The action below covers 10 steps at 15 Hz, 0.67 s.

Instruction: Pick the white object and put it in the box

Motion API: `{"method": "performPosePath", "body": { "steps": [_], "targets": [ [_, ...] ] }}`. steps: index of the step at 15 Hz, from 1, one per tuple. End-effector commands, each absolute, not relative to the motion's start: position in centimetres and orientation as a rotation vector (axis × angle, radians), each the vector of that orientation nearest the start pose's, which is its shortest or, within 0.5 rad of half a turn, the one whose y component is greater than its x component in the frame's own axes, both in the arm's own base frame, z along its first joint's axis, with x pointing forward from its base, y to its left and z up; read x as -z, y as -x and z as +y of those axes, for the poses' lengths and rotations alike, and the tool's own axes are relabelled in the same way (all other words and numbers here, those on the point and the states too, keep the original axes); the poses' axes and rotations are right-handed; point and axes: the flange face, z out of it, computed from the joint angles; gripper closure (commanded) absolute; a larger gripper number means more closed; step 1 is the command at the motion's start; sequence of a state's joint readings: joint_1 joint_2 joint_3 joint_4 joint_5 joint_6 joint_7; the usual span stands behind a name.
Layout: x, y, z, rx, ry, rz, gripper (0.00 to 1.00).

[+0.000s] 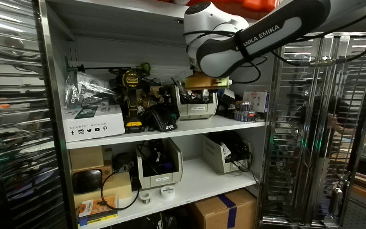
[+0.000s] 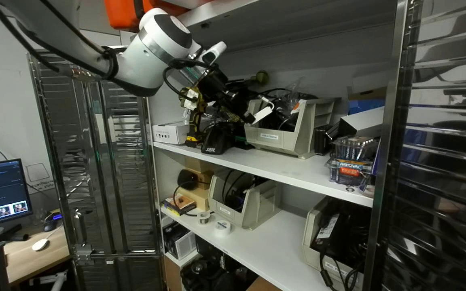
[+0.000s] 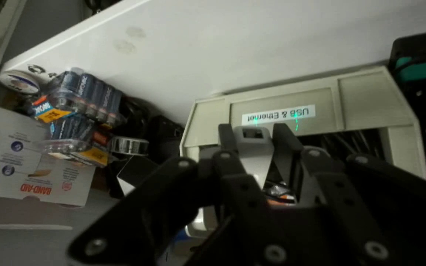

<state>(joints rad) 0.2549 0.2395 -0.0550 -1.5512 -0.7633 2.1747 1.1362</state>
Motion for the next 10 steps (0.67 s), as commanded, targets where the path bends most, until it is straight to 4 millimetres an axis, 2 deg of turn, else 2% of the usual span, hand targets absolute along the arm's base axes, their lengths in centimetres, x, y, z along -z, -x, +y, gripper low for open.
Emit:
{"method": "performPosePath", "body": {
  "steps": [1,5,10],
  "targets": [
    [-57.9,-69.8,9.5,1.373,2.990,1.023,0.92],
    [-58.9,-73.6,8.1,1.425,2.913,1.108,0.92],
    [-60.4,-76.2,7.8,1.395,2.815,1.153,0.92]
  ]
}}
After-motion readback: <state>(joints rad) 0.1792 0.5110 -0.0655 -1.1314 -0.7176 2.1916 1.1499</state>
